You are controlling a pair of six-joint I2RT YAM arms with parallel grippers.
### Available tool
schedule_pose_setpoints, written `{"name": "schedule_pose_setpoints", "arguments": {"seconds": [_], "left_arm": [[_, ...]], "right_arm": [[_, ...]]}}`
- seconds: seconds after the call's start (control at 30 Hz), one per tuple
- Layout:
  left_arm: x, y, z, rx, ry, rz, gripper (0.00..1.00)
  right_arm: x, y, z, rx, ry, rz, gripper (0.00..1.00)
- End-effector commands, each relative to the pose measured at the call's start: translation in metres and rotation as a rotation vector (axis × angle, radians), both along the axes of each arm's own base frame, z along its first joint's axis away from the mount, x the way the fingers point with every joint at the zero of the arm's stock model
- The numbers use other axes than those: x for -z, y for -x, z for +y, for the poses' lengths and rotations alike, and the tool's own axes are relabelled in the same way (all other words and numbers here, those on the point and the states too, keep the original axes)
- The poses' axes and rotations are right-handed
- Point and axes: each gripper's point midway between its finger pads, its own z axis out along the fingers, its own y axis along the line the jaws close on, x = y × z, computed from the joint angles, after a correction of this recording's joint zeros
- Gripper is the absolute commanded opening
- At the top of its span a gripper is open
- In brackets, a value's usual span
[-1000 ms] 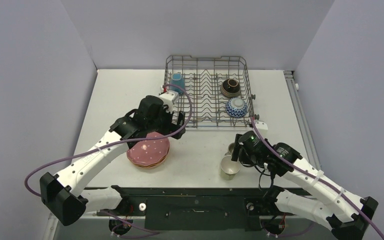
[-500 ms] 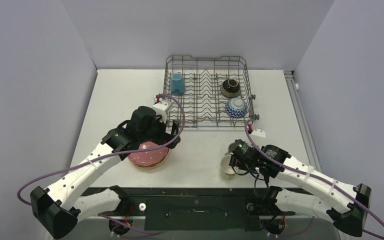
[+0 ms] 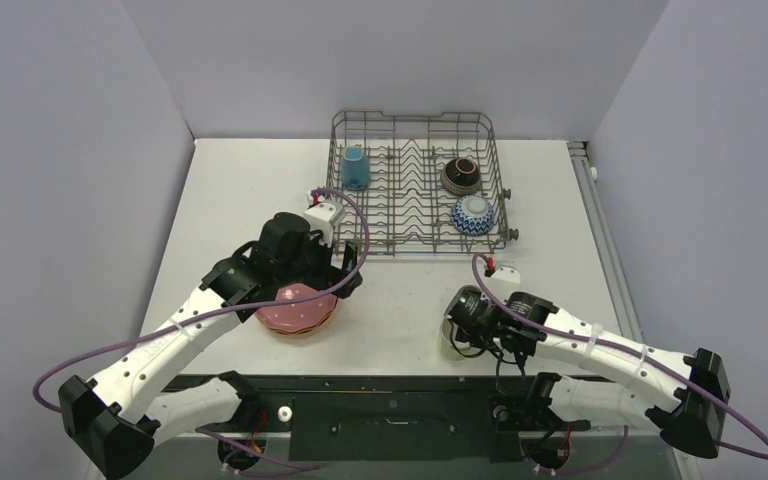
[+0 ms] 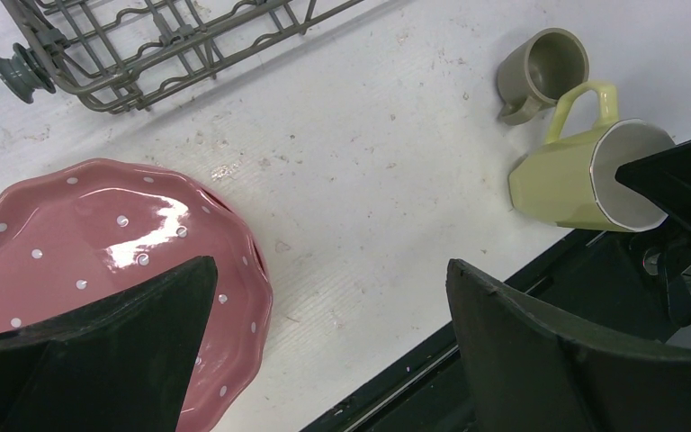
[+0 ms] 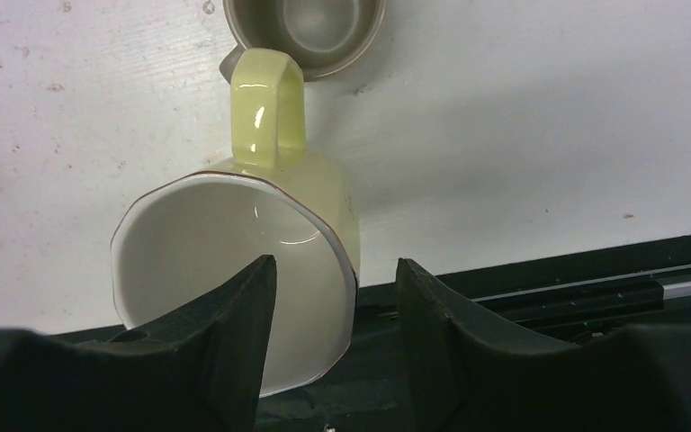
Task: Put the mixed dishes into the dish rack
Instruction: Pick up the cup at the corner of the board.
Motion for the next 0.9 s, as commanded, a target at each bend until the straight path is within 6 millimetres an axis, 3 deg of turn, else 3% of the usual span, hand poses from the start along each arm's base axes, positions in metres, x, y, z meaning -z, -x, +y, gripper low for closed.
{"name": "schedule_pose_setpoints", "arguments": {"seconds": [0.0, 0.47, 0.77, 0.87], "left_arm": [[-0.0111, -0.0016, -0.0026, 0.004, 0.041, -0.036, 0.97], [-0.0095, -0.0034, 0.0002, -0.009, 0.034, -0.036, 0.97], [-0.0082, -0.0044, 0.0005, -0.011, 0.029, -0.035, 0.97], [-0.0068, -0.0046, 0.0002, -0.011, 0.028, -0.031, 0.97]], "right_arm": [[0.0064, 0.001, 0.0025, 0.007, 0.003, 0.005, 0.46], [0.0127, 0.0011, 0.0055, -0.005, 0.019, 0.022, 0.23], [0.0127, 0.0001, 0.0079, -0.017, 0.018, 0.021, 0.0], [0.0118, -0.0008, 0.0088, -0.021, 0.014, 0.017, 0.0]]}}
